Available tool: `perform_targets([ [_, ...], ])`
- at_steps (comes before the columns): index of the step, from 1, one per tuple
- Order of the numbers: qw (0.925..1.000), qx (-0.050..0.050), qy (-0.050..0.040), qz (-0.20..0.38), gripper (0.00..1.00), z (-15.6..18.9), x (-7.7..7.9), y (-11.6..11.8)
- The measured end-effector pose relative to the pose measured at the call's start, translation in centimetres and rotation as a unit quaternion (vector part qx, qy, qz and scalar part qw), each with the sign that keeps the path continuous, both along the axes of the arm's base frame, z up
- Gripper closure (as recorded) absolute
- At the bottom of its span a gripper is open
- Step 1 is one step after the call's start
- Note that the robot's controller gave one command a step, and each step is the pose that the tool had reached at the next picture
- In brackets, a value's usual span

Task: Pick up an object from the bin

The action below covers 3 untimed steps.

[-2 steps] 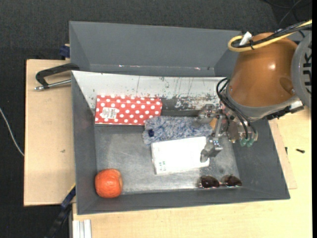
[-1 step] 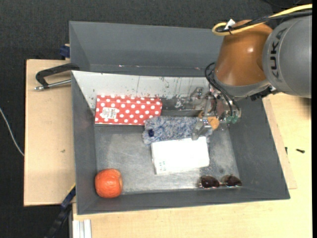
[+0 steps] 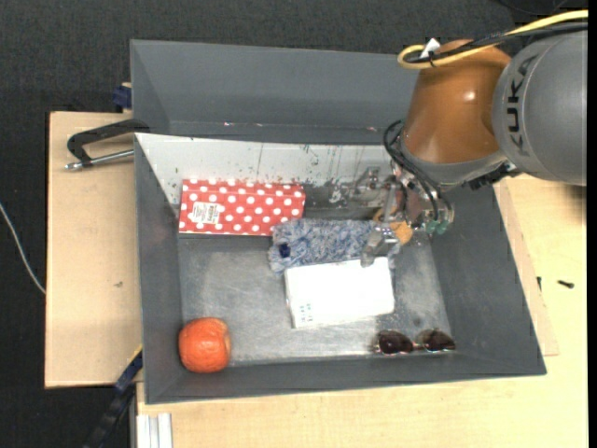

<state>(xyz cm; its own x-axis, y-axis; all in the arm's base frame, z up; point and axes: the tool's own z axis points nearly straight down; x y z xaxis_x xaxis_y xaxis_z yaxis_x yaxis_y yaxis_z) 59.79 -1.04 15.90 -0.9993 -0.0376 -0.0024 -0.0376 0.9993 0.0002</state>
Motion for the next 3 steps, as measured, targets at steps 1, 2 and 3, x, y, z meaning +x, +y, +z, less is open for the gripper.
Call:
perform_targets([
  [1,0.9996,0.001,0.0014,-0.029,0.0,-3.7,0.0,1.6],
  [2,1.0,0.002,-0.0028,0.005,0.0,-8.7,0.7,0.8],
  [3,0.9976,0.003,-0.0025,-0.069,1.0,-8.4,0.6,0.5],
])
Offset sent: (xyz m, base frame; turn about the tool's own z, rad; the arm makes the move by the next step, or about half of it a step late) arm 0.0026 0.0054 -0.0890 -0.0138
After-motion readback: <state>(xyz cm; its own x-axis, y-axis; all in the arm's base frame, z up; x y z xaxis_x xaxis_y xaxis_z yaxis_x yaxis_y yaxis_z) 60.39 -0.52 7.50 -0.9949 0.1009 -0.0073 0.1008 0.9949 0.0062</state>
